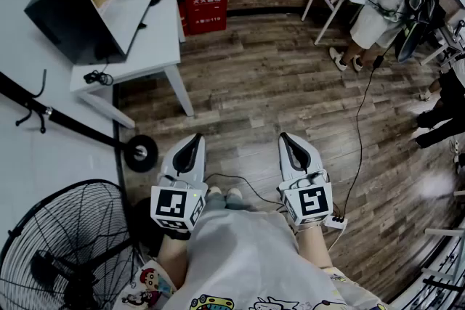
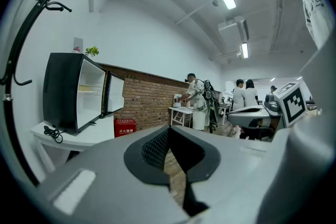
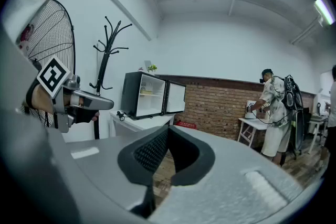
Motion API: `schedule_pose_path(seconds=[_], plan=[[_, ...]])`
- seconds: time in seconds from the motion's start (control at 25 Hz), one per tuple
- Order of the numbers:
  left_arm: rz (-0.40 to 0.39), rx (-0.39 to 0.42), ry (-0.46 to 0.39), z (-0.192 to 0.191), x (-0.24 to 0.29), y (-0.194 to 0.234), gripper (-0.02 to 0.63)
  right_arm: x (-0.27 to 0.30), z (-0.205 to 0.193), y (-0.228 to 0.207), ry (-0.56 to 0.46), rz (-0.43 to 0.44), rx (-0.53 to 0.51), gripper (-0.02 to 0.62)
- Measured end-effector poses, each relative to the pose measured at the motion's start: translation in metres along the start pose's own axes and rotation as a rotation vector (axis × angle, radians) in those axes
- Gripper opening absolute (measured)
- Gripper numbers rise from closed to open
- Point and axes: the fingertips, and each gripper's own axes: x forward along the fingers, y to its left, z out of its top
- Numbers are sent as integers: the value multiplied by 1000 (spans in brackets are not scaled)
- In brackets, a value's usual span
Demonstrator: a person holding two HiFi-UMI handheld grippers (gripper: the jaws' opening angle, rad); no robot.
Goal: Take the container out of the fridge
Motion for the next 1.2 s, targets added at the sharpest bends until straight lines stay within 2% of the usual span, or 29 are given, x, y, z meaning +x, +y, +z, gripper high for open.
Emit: schedule_pose_path(seconds=[0.28,0.52,0.68,0.88,1.2], plan=[[31,4,-1,1,6,-11,5,-17,0,-25,-30,4,11,-8],[37,8,9,1,18,-9,0,-10,-5,-40,-33,1,45,37],[19,2,3,3,39,-4,26,6,-6,-50,-33,2,60,59],[-2,1,-7,9,77,11,54,44,-7,-66,-31,6,74,84],[4,-11,-27,34,154,85,112,151,12,-83,-18,35,65,124]])
